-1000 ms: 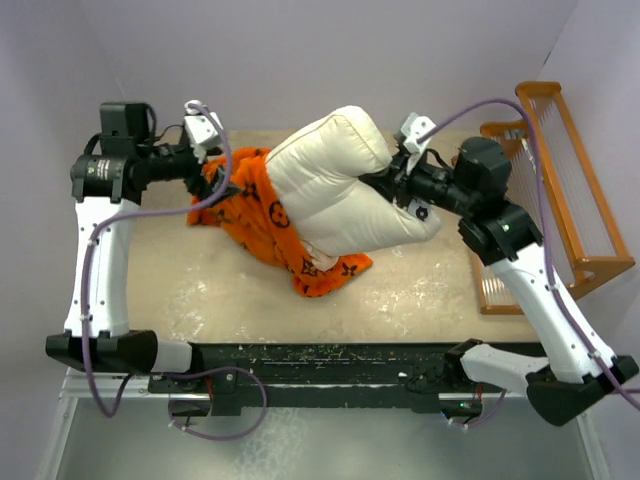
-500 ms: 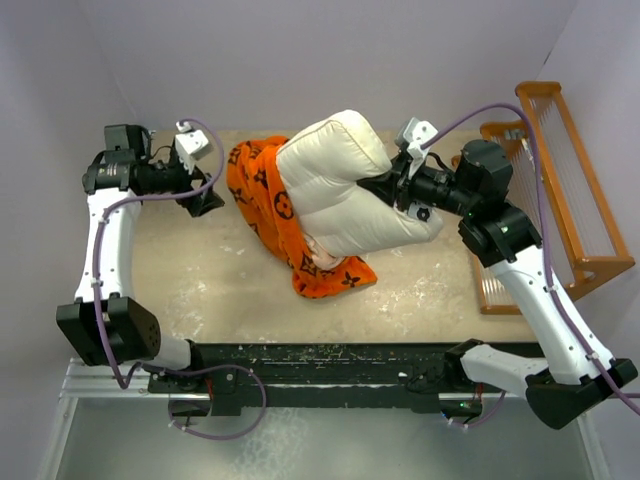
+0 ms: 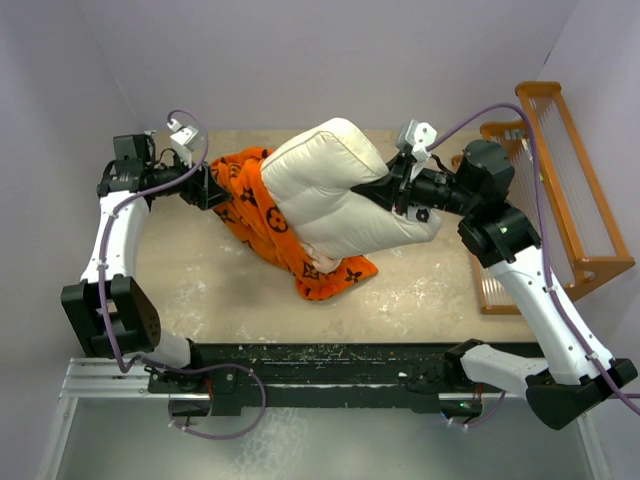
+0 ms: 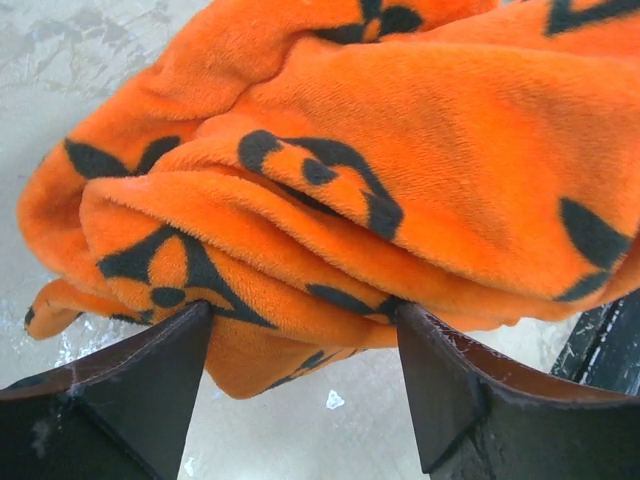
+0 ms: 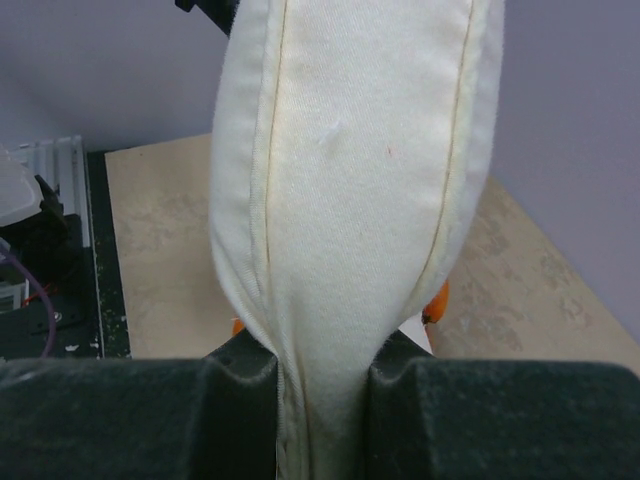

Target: Remove the pillowcase from the pillow

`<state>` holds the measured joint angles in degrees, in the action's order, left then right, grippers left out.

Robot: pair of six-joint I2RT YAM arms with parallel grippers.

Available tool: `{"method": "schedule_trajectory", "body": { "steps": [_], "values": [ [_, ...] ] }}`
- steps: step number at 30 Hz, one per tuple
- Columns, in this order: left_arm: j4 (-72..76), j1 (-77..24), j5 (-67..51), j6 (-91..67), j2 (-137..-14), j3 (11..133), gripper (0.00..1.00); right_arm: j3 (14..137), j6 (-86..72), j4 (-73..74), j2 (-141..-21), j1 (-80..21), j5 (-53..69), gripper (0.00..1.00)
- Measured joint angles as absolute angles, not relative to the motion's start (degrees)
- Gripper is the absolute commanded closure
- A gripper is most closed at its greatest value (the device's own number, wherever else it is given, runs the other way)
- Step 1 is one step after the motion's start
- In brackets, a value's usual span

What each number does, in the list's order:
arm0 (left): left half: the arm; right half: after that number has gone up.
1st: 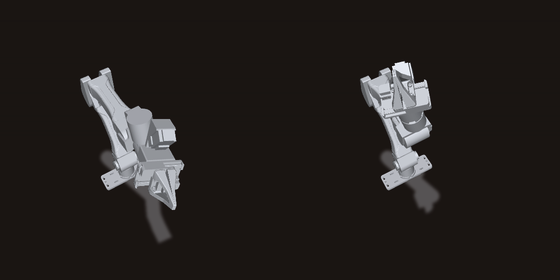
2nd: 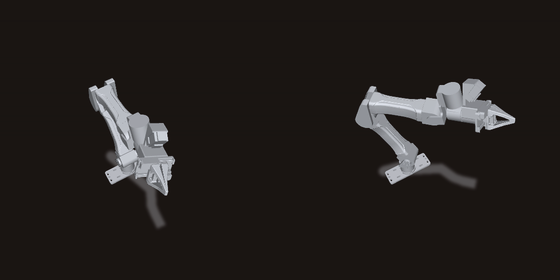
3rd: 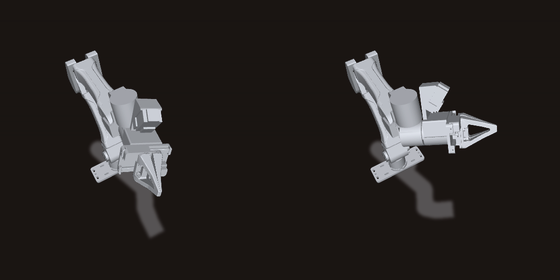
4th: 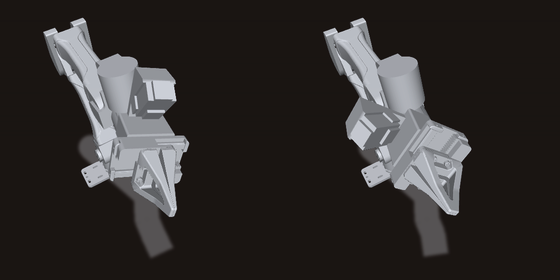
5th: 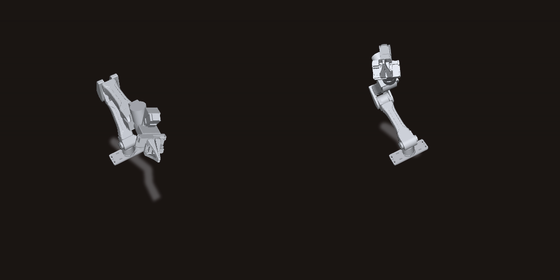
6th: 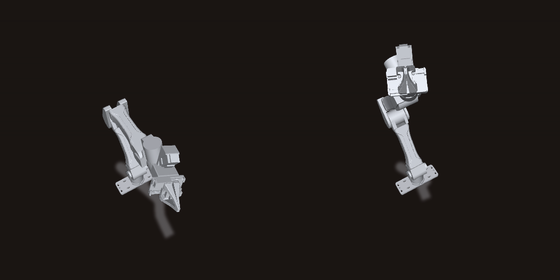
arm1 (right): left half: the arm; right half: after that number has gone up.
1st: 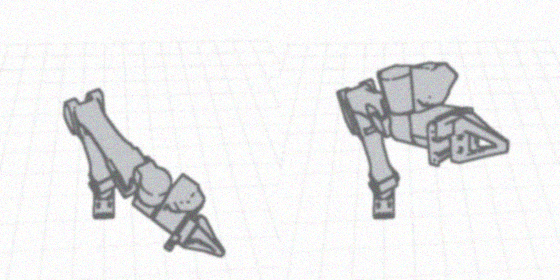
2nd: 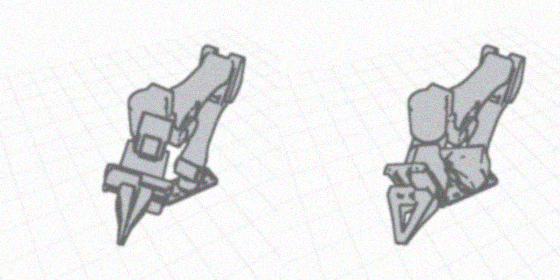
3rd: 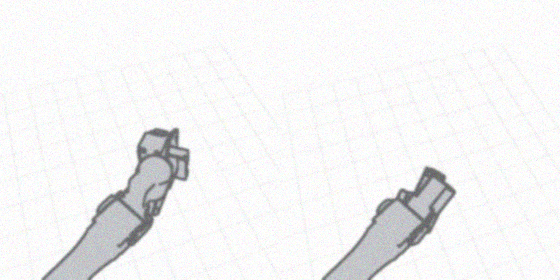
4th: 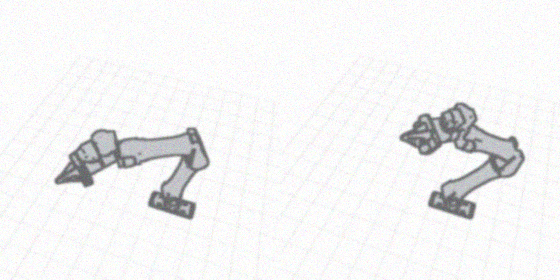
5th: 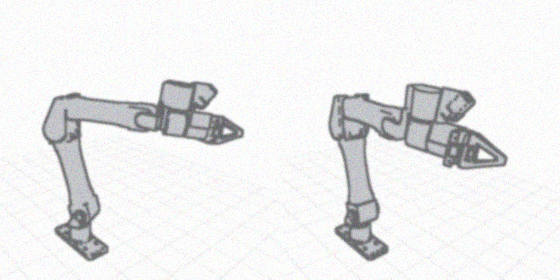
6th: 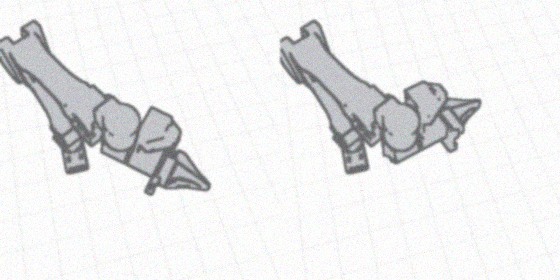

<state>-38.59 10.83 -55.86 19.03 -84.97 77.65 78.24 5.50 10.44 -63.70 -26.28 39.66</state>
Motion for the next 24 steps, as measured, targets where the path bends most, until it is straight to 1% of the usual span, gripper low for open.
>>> {"method": "schedule_trajectory", "body": {
  "steps": [2, 5, 6, 7, 9, 10, 11, 14, 18, 21, 24],
  "values": [
    [-36.73, 10.52, -54.54, 18.06, -84.84, 76.44, 0.28, 78.24, 4.95, 10.13, -63.68, -26.28, 40.29, 1.00],
    [-34.74, 10.35, -52.88, 16.43, -84.75, 75.09, 0.44, 78.04, 3.95, 9.58, -63.59, -26.28, 41.41, 1.00],
    [-34.48, 10.35, -52.80, 15.88, -84.75, 74.98, 0.51, 77.78, 3.60, 9.28, -63.44, -26.28, 41.63, 1.00],
    [-33.85, 10.37, -53.04, 14.98, -84.75, 74.76, 0.62, 77.49, 3.29, 8.99, -63.26, -26.28, 41.74, 1.00],
    [-32.40, 10.37, -54.22, 12.58, -84.75, 74.26, 0.85, 77.17, 2.46, 8.49, -62.85, -26.28, 41.87, 1.00],
    [-31.29, 10.37, -54.89, 11.40, -84.75, 73.78, 0.95, 77.08, 2.07, 8.16, -62.63, -26.28, 41.98, 1.00],
    [-30.35, 10.37, -55.57, 9.76, -84.75, 73.36, 1.00, 77.08, 1.74, 7.99, -62.48, -26.28, 42.04, 1.00],
    [-28.16, 10.37, -57.28, 6.09, -84.75, 72.34, 1.00, 77.08, 0.84, 7.31, -61.84, -26.28, 41.67, 1.00],
    [-26.74, 10.37, -56.31, 4.14, -84.62, 72.20, 1.00, 76.16, -0.58, 6.13, -60.25, -26.28, 39.64, 1.00],
    [-26.57, 10.26, -51.42, 5.32, -84.07, 72.20, 1.00, 75.37, -2.26, 4.73, -59.05, -26.30, 37.17, 1.00],
    [-26.57, 10.31, -43.35, 8.34, -83.77, 72.20, 1.00, 74.98, -4.34, 2.15, -58.22, -26.35, 33.69, 1.00]
  ]
}}
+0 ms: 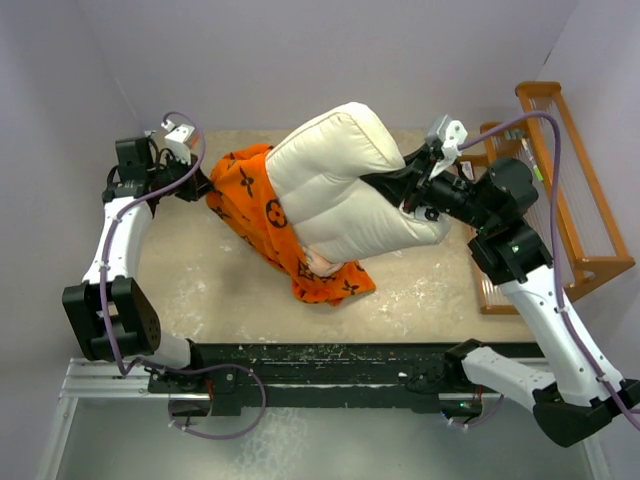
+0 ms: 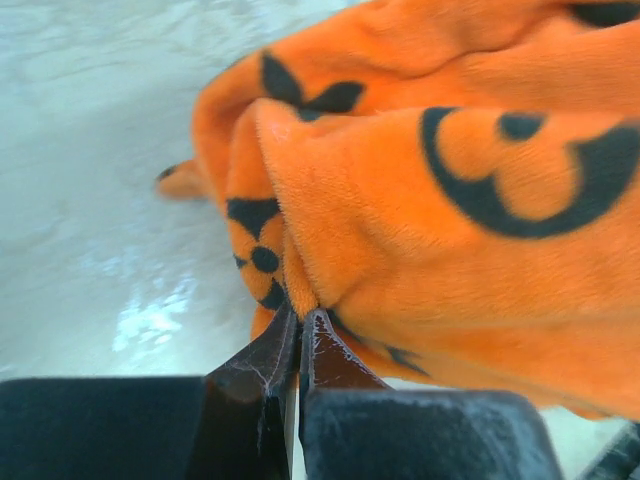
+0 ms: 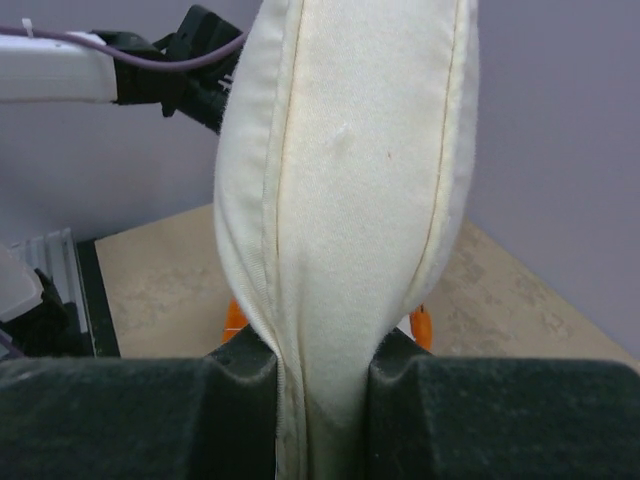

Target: Remove the pillowcase from the pillow

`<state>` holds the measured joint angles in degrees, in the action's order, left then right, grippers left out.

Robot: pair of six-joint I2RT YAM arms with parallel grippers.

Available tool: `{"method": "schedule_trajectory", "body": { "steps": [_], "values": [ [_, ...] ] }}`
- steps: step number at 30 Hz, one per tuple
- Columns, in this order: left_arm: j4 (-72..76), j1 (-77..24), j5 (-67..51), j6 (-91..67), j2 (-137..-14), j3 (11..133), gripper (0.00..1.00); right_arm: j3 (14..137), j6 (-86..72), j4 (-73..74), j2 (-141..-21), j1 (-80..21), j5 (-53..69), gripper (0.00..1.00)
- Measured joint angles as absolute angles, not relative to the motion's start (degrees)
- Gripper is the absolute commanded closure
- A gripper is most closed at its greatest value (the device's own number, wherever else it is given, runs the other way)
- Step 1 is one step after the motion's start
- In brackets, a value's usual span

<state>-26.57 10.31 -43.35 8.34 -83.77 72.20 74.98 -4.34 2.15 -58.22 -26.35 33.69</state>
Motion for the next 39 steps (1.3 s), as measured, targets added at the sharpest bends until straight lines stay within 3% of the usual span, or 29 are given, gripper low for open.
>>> {"method": "schedule_trajectory", "body": {
  "steps": [10, 17, 25, 33, 39],
  "values": [
    [-23.79, 17.17, -26.85, 18.26, -84.07, 70.48, 1.00, 74.48, -10.63, -8.34, -54.98, -26.94, 25.56, 1.00],
    [-19.64, 21.30, -22.52, 23.51, -87.02, 67.02, 1.00, 75.00, -10.74, -8.69, -52.51, -27.05, 22.15, 1.00],
    [-17.65, 27.64, -18.72, 27.00, -89.43, 66.39, 1.00, 78.24, -5.54, -6.37, -48.01, -26.96, 8.86, 1.00],
    [-21.58, 21.91, -21.98, 25.17, -85.01, 72.93, 1.00, 79.31, -3.42, -6.09, -49.17, -26.55, 3.03, 1.00],
    [-13.80, 17.37, -18.15, 18.90, -78.02, 82.54, 1.00, 76.05, -5.69, -5.28, -53.52, -26.57, 3.88, 1.00]
  ]
}}
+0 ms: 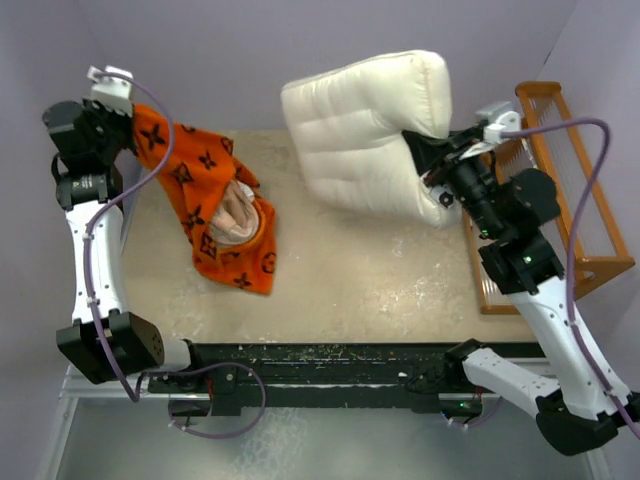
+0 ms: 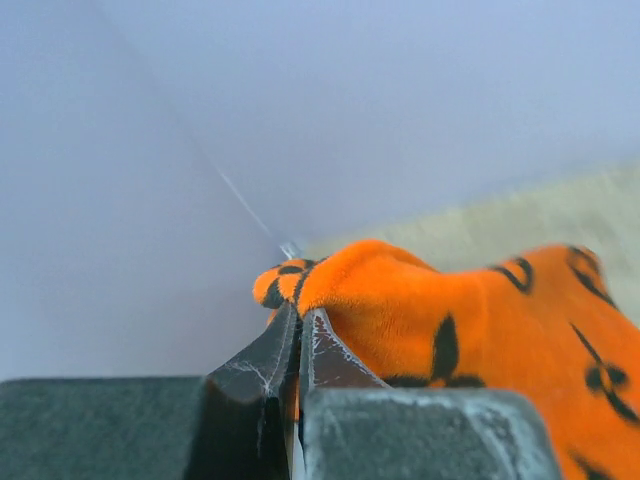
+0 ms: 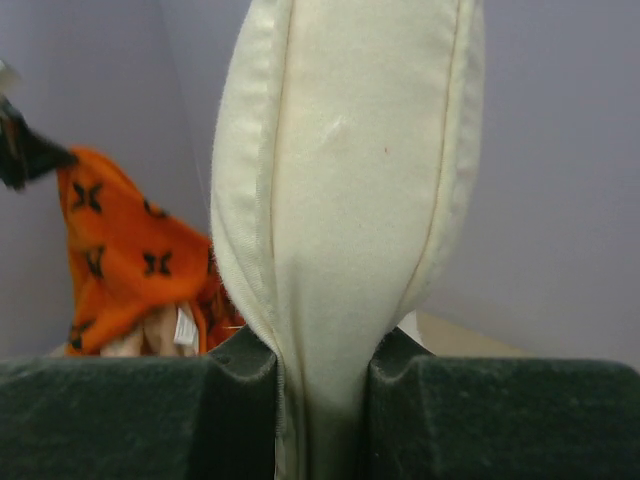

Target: Remove the pillowcase from the pillow

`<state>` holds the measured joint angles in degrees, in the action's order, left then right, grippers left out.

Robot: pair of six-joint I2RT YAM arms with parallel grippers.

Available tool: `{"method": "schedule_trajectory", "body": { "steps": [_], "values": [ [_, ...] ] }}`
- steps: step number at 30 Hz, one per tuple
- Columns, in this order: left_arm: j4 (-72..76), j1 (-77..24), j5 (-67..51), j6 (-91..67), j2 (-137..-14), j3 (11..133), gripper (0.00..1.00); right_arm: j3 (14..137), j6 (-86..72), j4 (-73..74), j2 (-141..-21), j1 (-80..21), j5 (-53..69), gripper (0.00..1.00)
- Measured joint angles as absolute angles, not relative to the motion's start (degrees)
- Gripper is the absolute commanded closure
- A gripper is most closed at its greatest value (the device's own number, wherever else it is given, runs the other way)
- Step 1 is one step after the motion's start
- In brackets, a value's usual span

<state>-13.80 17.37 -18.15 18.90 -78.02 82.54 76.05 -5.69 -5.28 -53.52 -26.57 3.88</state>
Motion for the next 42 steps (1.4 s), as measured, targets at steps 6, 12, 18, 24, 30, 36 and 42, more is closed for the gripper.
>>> {"method": "schedule_trajectory", "body": {
  "steps": [6, 12, 18, 24, 30, 36, 42],
  "values": [
    [-6.90, 18.00, -14.70, 15.97, -77.08, 94.96, 0.81, 71.81, -9.78, -2.98, -59.24, -26.63, 6.72, 1.00],
    [-11.77, 17.21, -26.76, 14.06, -75.61, 95.35, 0.30, 68.88, -15.55, -6.02, -62.41, -26.61, 6.57, 1.00],
    [-22.94, 14.46, -38.61, 16.45, -76.51, 87.68, 0.06, 68.75, -22.33, -10.28, -66.59, -26.63, 2.52, 1.00],
    [-33.04, 13.65, -44.71, 21.12, -77.30, 84.97, 0.00, 67.72, -27.62, -10.13, -71.50, -26.50, -3.36, 0.86],
    [-36.58, 13.34, -44.93, 26.41, -75.26, 80.27, 0.00, 65.23, -26.11, -3.84, -73.65, -26.04, -8.51, 0.00],
    [-36.16, 13.37, -41.85, 28.01, -74.37, 72.88, 0.00, 66.00, -19.38, 3.90, -74.67, -25.98, -13.78, 0.00],
    [-28.36, 13.37, -37.43, 24.38, -70.00, 61.04, 0.00, 63.05, -18.41, 5.10, -71.77, -26.46, -20.75, 0.00]
  ]
}}
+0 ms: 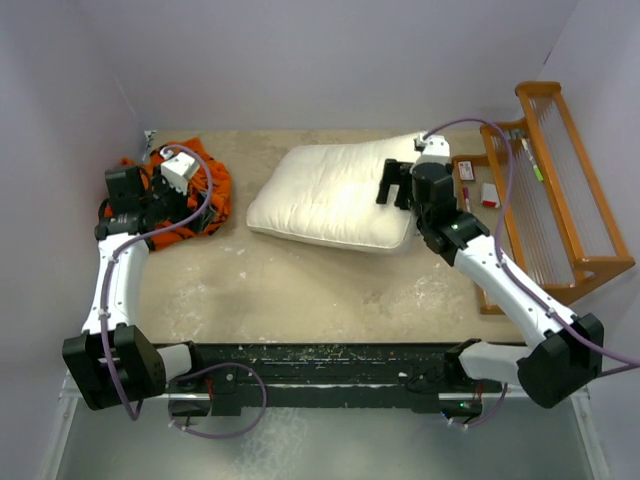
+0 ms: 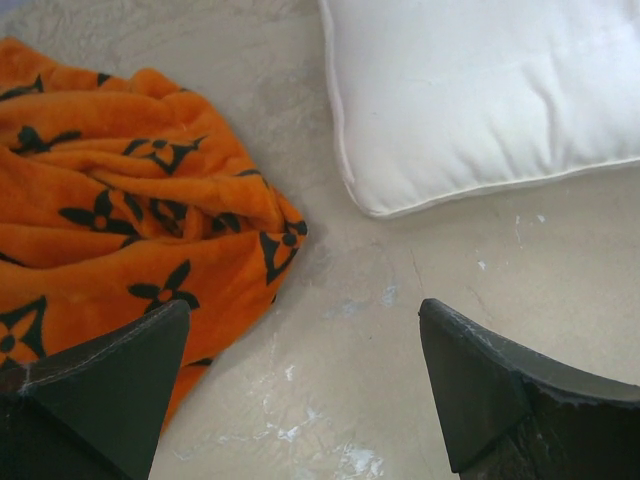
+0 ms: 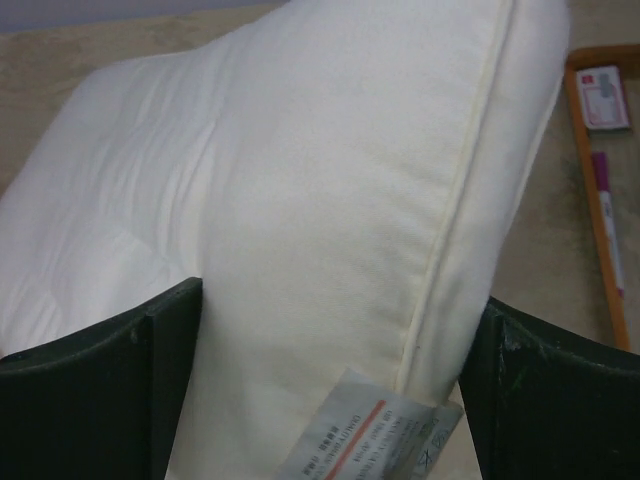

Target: Remove the pillowcase from the pillow

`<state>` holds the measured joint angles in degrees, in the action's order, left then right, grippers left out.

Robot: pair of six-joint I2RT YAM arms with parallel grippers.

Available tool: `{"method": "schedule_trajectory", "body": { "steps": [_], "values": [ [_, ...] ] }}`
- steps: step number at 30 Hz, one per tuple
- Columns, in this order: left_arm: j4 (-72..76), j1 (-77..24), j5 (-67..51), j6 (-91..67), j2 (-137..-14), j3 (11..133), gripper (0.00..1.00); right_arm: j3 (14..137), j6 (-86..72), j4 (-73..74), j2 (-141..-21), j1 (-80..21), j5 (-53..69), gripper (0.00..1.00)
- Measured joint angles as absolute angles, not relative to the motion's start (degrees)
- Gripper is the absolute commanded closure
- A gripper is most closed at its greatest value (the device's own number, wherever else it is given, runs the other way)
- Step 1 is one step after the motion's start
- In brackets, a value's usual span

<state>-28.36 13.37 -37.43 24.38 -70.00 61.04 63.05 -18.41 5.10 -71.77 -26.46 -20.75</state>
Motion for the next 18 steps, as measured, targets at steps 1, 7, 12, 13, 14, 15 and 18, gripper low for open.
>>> {"method": "schedule_trajectory", "body": {
  "steps": [1, 7, 12, 13, 14, 15, 18],
  "values": [
    [-26.87, 13.34, -36.64, 23.22, -69.60, 59.51, 0.00, 61.58, -18.61, 5.50, -70.72, -26.57, -22.85, 0.00],
    [-20.45, 13.37, -32.64, 18.17, -69.73, 53.89, 0.01, 50.78, -21.74, 11.81, -63.55, -26.09, -34.74, 0.00],
    [-16.45, 13.37, -31.83, 15.29, -69.84, 50.96, 0.00, 49.43, -28.27, 21.45, -63.37, -26.06, -39.46, 0.00],
    [-15.90, 13.37, -31.92, 14.70, -69.84, 50.50, 0.01, 49.19, -29.47, 22.39, -63.44, -26.06, -39.83, 0.00],
    [-15.31, 13.37, -31.94, 14.04, -69.84, 50.06, 0.00, 48.69, -30.26, 22.52, -63.20, -26.06, -40.07, 0.00],
    [-14.66, 13.37, -31.97, 13.50, -69.84, 49.65, 0.00, 47.46, -30.37, 21.50, -62.35, -26.06, -40.29, 0.00],
    [-11.66, 13.37, -31.81, 10.94, -69.36, 47.53, 0.01, 42.24, -27.83, 15.59, -57.58, -26.09, -41.69, 0.00]
  ]
}}
